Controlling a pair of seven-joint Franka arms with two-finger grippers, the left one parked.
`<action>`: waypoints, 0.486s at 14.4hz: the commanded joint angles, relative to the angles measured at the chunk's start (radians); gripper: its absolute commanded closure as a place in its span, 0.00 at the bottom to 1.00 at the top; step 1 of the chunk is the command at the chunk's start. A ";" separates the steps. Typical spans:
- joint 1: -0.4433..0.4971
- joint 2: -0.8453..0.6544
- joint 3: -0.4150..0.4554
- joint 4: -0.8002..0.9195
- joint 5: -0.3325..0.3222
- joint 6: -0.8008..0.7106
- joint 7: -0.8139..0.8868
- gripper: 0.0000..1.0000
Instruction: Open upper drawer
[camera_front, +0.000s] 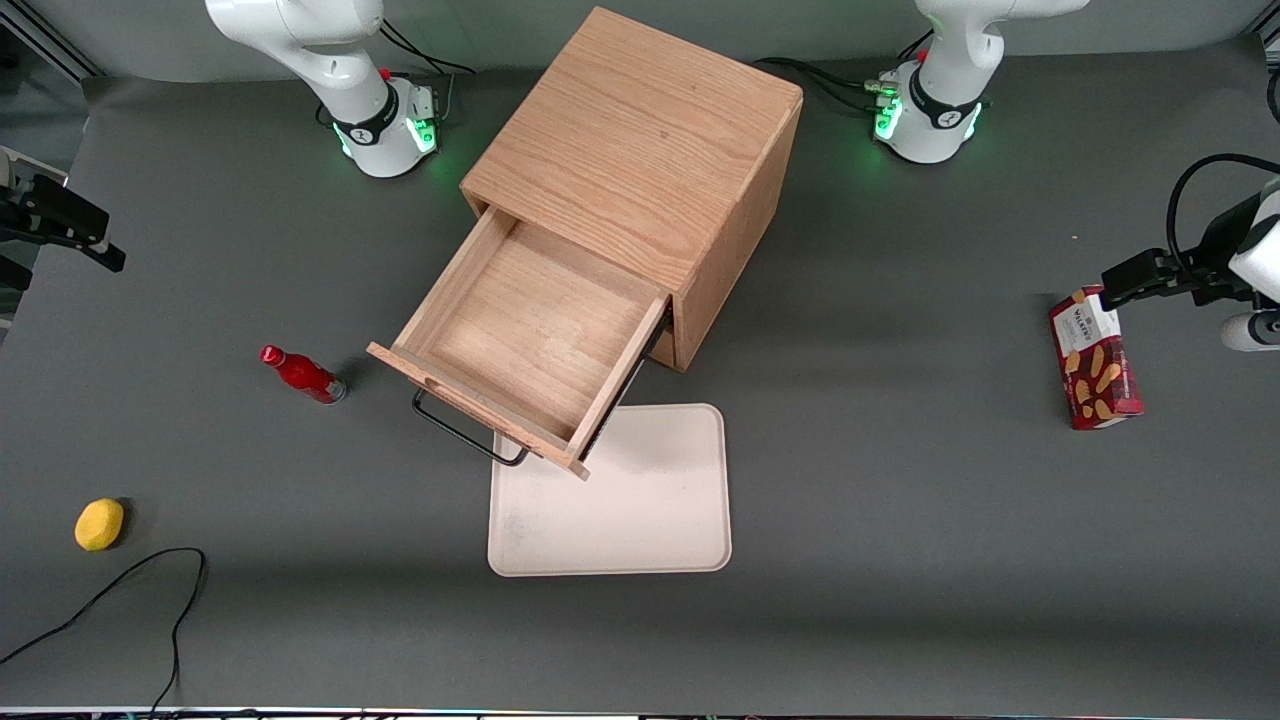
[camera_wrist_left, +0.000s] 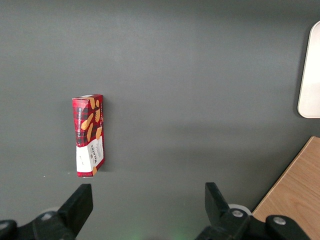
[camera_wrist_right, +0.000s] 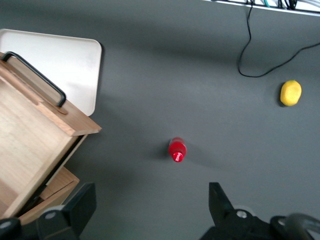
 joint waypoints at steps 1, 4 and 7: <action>-0.010 -0.002 0.004 -0.032 -0.026 0.054 0.034 0.00; -0.010 0.015 0.000 -0.032 -0.026 0.062 0.177 0.00; -0.013 0.046 -0.001 -0.032 -0.016 0.071 0.171 0.00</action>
